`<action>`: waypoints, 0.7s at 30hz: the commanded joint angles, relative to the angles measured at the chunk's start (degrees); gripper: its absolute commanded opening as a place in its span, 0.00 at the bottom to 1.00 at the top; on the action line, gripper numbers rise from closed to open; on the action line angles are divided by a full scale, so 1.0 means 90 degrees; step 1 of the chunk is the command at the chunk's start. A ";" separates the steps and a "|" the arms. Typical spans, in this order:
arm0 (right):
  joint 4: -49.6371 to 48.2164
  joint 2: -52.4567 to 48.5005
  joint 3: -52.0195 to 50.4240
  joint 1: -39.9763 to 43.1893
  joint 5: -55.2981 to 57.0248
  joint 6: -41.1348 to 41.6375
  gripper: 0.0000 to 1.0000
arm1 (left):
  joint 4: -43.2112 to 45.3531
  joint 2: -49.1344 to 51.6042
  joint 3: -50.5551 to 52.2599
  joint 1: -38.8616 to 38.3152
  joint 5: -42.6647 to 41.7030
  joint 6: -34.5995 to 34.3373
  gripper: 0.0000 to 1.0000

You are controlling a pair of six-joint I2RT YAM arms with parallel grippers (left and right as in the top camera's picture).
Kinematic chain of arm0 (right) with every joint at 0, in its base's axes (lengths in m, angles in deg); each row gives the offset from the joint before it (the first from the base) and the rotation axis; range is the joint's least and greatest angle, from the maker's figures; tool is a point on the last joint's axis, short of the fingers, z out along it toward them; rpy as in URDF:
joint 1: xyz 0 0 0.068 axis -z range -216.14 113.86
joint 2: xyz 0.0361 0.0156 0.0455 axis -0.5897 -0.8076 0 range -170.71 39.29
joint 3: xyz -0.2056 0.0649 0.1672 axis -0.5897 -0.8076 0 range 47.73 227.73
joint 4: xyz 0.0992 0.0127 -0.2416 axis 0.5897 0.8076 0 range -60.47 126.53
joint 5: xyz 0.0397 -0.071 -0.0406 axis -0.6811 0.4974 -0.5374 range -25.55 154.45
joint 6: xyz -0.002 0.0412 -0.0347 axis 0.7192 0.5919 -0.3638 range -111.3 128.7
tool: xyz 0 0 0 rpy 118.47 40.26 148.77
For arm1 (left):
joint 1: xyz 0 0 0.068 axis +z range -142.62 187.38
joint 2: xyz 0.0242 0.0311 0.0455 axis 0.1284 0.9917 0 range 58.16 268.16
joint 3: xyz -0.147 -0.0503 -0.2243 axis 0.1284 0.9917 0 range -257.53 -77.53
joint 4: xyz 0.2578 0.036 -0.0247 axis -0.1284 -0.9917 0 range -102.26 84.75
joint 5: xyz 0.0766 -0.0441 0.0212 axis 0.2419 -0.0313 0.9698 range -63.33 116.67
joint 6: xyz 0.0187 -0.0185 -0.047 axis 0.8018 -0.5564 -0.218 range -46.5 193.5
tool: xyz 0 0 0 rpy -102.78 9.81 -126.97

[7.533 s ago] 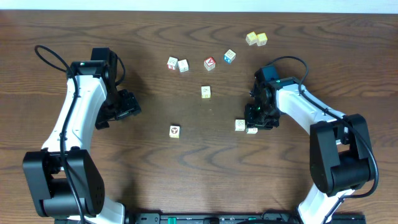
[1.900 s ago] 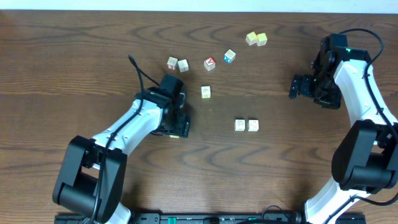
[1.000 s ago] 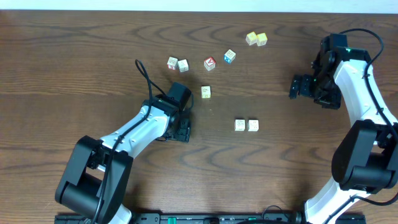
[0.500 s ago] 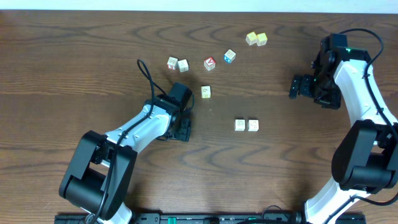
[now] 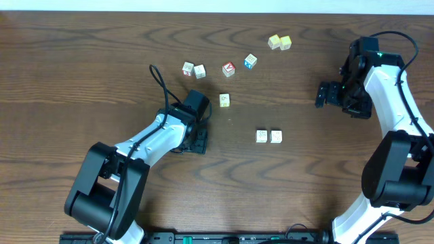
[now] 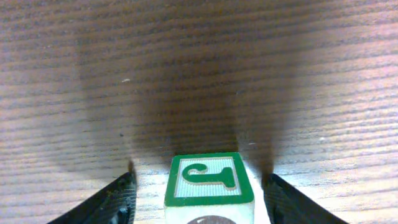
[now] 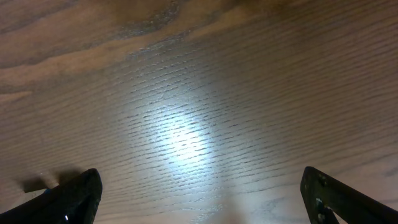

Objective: Lift 4 blocks
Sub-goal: 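Lower the left gripper and close it on the soccer-ball block, then carry the soccer-ball block with the left gripper toward the 8 blocks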

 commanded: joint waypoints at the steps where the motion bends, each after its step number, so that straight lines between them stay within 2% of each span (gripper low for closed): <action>1: 0.0002 0.0000 0.0083 0.0017 0.0066 -0.0066 0.99 | -0.0056 0.0168 0.0046 0.0005 -0.0087 -0.0012 0.61; 4: 0.0002 0.0000 0.0083 0.0017 0.0066 -0.0066 0.99 | -0.0056 0.0168 0.0046 0.0005 -0.0087 -0.0015 0.57; 7: 0.0002 0.0000 0.0083 0.0017 0.0066 -0.0066 0.99 | -0.0058 0.0168 0.0044 0.0005 -0.0087 -0.0015 0.47; 14: 0.0002 0.0000 0.0083 0.0015 0.0066 -0.0066 0.99 | -0.0209 0.0165 -0.0078 0.0005 -0.0087 -0.0015 0.45; 21: 0.0002 0.0000 0.0083 0.0015 0.0066 -0.0066 0.99 | -0.0231 0.0165 -0.0117 0.0005 -0.0087 -0.0015 0.36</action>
